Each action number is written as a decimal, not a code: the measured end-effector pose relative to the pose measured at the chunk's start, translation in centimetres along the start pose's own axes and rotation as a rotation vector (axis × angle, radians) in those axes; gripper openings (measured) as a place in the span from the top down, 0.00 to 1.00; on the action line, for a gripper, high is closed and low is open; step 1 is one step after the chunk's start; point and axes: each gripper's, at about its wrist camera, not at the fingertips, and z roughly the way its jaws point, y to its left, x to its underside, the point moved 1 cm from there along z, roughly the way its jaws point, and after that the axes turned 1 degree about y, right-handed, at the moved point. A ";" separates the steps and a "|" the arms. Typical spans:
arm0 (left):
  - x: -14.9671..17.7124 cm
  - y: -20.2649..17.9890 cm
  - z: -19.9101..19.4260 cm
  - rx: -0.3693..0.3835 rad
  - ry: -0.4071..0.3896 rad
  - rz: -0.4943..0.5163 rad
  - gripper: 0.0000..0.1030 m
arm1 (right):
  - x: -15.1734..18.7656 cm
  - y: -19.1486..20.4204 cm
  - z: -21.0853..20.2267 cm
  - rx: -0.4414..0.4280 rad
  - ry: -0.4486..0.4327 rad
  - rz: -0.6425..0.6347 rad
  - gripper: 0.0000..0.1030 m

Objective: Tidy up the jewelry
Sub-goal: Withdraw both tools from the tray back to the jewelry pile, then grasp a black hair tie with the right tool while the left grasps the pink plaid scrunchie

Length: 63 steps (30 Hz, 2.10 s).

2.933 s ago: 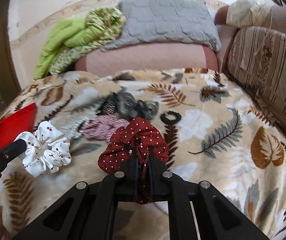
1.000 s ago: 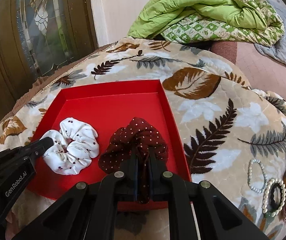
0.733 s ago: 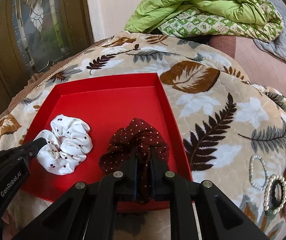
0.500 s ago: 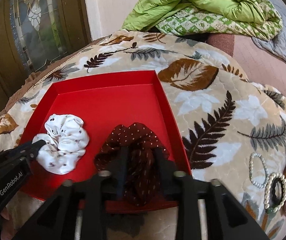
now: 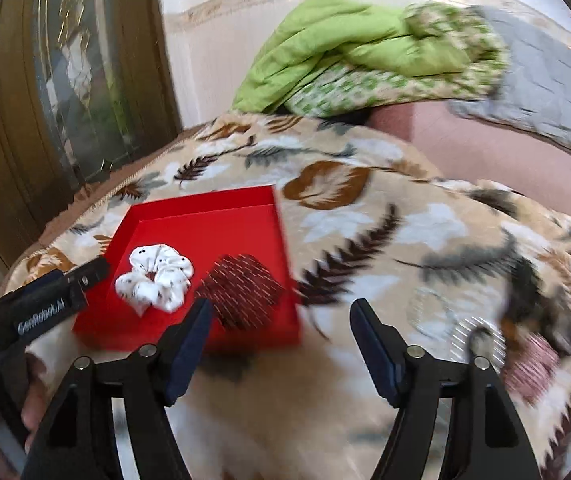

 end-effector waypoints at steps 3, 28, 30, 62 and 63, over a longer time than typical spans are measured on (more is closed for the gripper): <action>2.2 -2.3 -3.6 0.013 -0.042 0.063 0.20 | 2.7 -3.2 -4.8 0.010 -0.017 0.076 0.22; 12.2 -22.0 -16.0 0.324 -0.013 0.296 0.17 | 12.3 -20.3 -22.9 0.302 -0.193 0.357 0.16; 12.0 -23.4 -15.1 0.317 0.003 0.330 0.17 | 11.2 -21.4 -22.7 0.281 -0.195 0.364 0.16; 14.0 -38.6 3.4 0.384 0.214 0.477 0.87 | 9.2 -39.0 -1.7 0.333 0.133 0.426 0.81; 14.0 -38.4 3.3 0.396 0.215 0.469 0.88 | 9.3 -38.8 -1.5 0.330 0.144 0.416 0.87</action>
